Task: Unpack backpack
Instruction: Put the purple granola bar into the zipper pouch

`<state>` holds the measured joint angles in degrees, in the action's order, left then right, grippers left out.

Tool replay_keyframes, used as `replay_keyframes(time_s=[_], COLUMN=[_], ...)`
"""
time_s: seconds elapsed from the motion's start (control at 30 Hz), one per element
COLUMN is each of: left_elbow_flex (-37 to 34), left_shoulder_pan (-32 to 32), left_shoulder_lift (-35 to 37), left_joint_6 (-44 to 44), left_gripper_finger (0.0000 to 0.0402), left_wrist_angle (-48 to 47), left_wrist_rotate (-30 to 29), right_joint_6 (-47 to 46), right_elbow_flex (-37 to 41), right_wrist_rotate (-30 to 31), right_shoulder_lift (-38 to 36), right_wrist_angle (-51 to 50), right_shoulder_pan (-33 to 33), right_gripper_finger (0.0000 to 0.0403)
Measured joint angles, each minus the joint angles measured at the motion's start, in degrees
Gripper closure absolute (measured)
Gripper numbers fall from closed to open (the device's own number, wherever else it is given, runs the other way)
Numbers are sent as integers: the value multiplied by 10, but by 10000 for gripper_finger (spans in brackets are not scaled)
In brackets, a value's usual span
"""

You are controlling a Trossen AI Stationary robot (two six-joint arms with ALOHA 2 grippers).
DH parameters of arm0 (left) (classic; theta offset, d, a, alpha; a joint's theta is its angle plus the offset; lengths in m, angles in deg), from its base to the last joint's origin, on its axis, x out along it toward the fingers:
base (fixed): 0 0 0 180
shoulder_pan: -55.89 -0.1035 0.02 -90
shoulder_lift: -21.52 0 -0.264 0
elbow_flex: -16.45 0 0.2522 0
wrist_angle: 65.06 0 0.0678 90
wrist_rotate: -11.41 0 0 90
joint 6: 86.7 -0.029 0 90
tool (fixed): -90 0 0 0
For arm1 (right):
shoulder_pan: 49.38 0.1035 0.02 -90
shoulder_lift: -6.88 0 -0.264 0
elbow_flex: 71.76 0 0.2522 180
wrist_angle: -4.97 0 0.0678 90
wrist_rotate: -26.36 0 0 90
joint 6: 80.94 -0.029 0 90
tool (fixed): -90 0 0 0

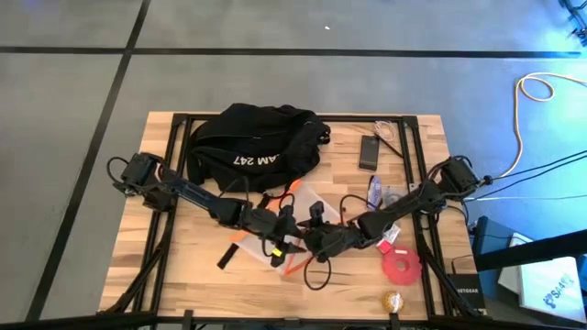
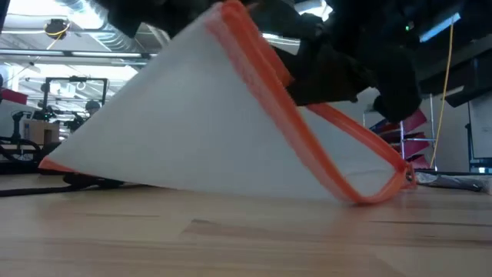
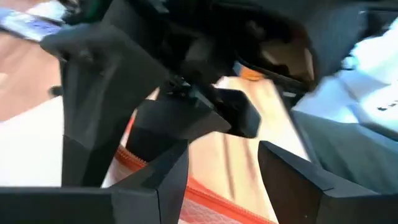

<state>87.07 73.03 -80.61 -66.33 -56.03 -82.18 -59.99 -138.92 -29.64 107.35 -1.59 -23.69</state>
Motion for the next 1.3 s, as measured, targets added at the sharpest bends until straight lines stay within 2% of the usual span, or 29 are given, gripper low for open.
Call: replay_keyframes(time_s=[0.17, 0.37, 0.6, 1.0, 1.3], left_elbow_flex=[27, 66, 99, 127, 126], left_shoulder_pan=[9, 18, 40, 85, 72], left_shoulder_lift=[7, 7, 11, 11, 11], left_joint_6=[-14, -10, -28, -123, -89], left_gripper_finger=[225, 225, 225, 225, 225], left_wrist_angle=[-56, -196, -305, -313, -359], left_wrist_rotate=[-72, -89, -202, -367, -360], right_joint_6=[-10, -11, -11, -11, -9], right_elbow_flex=[-25, -37, -38, -38, -38], right_wrist_rotate=[1, -1, -12, -16, -16], right_shoulder_lift=[0, 0, 0, 0, 0], right_wrist_angle=[-79, -89, -93, -90, -86], right_shoulder_pan=[-17, -23, -21, -21, -21], right_gripper_finger=[330, 394, 398, 402, 403])
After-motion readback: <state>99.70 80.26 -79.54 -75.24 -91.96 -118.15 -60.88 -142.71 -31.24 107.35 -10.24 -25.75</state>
